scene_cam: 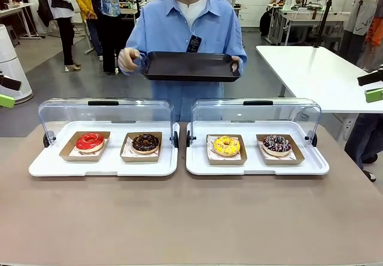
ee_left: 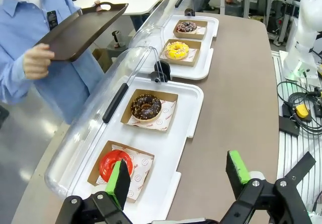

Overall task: Provide the desired donut to the person.
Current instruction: Pick up and lift the Paper togo box containing the Donut pointed at by the person.

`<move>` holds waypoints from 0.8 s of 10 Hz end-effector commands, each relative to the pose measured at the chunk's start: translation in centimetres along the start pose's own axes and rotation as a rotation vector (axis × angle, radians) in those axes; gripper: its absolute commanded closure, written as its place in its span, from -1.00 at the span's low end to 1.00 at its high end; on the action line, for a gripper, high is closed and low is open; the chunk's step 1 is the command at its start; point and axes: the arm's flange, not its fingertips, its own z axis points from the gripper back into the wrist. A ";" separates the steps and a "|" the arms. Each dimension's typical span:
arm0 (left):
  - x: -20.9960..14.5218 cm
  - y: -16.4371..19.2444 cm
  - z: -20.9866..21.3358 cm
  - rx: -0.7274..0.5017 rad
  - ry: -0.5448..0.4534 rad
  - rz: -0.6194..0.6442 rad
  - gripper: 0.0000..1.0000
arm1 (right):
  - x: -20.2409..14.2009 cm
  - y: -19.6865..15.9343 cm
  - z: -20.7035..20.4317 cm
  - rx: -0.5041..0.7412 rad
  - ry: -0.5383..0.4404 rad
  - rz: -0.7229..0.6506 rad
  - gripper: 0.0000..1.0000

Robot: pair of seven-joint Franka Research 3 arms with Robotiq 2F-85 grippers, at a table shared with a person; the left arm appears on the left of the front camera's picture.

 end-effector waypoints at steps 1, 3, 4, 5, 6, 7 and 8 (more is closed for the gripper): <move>0.0 0.2 0.1 -0.004 -0.015 -0.004 -1.00 | 0.1 -0.1 0.0 0.005 -0.010 0.008 -1.00; 0.0 0.2 0.1 -0.004 -0.015 -0.004 -1.00 | 0.1 -0.1 0.0 0.005 -0.010 0.008 -1.00; 0.0 0.2 0.1 -0.004 -0.015 -0.004 -1.00 | 0.1 -0.1 0.0 0.005 -0.010 0.008 -1.00; 0.0 0.2 0.1 -0.004 -0.015 -0.004 -1.00 | 0.1 -0.1 0.0 0.005 -0.010 0.008 -1.00; 0.0 0.2 0.1 -0.004 -0.015 -0.004 -1.00 | 0.1 -0.1 0.0 0.005 -0.010 0.008 -1.00; 0.0 0.2 0.1 -0.004 -0.015 -0.004 -1.00 | 0.1 -0.1 0.0 0.005 -0.010 0.008 -1.00; 0.0 0.2 0.1 -0.004 -0.015 -0.004 -1.00 | 0.1 -0.1 0.0 0.005 -0.010 0.008 -1.00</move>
